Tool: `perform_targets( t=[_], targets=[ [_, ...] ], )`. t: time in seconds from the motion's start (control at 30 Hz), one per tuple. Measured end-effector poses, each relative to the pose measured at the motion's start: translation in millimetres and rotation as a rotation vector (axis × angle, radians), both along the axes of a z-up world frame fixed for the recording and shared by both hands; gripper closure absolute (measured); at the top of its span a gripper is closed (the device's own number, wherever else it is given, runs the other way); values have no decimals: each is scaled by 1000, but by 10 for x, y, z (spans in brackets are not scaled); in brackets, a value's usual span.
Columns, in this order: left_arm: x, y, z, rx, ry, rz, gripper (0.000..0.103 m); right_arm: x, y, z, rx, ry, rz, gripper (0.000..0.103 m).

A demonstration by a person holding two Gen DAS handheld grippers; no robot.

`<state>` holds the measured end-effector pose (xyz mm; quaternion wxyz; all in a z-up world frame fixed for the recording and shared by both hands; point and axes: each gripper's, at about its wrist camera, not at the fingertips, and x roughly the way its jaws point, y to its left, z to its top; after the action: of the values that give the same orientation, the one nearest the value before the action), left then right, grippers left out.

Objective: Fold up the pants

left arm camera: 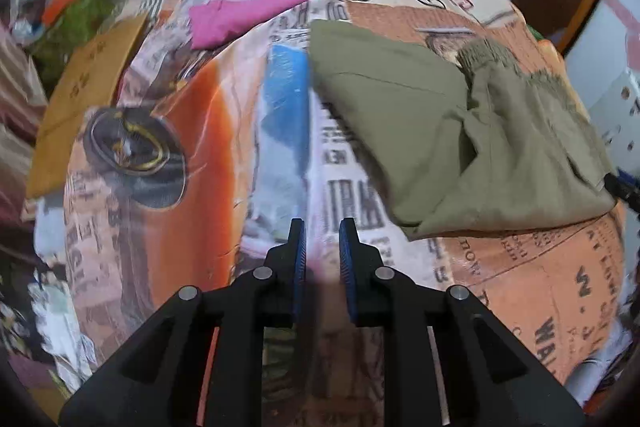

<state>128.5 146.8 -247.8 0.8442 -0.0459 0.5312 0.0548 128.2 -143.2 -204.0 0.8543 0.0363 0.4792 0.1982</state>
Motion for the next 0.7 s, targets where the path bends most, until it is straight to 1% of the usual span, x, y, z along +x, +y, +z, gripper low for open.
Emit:
perform_targets(
  t=[0.13, 0.2, 0.27, 0.3, 0.37, 0.4, 0.47, 0.53, 0.6, 0.67, 0.7],
  targets=[
    [116, 63, 245, -54, -70, 5, 84, 86, 24, 144, 18, -41, 0, 28],
    [270, -3, 387, -82, -106, -25, 84, 163, 47, 222, 26, -67, -2, 28],
    [433, -137, 478, -81, -129, -64, 84, 272, 77, 295, 29, -100, -9, 28],
    [519, -233, 504, -79, -136, -87, 84, 317, 89, 313, 28, -109, -11, 28],
    [672, -382, 518, -100, -136, -129, 83, 422, 123, 338, 32, -129, -11, 28],
    [771, -505, 502, -122, -128, -161, 83, 456, 138, 334, 32, -137, -6, 28],
    [894, -688, 451, -132, -112, -206, 83, 518, 170, 309, 24, -142, 4, 28],
    [1028, -936, 335, -115, -87, -275, 80, 600, 213, 244, 21, -130, 28, 28],
    [1111, -1079, 220, -94, -56, -305, 79, 687, 242, 161, 28, -103, 42, 30],
    [1200, -1181, 44, -91, -12, -321, 79, 775, 266, 49, 39, -60, 57, 42],
    [1234, -1203, -43, -86, 8, -315, 78, 815, 280, -11, 43, -37, 66, 46]
  ],
)
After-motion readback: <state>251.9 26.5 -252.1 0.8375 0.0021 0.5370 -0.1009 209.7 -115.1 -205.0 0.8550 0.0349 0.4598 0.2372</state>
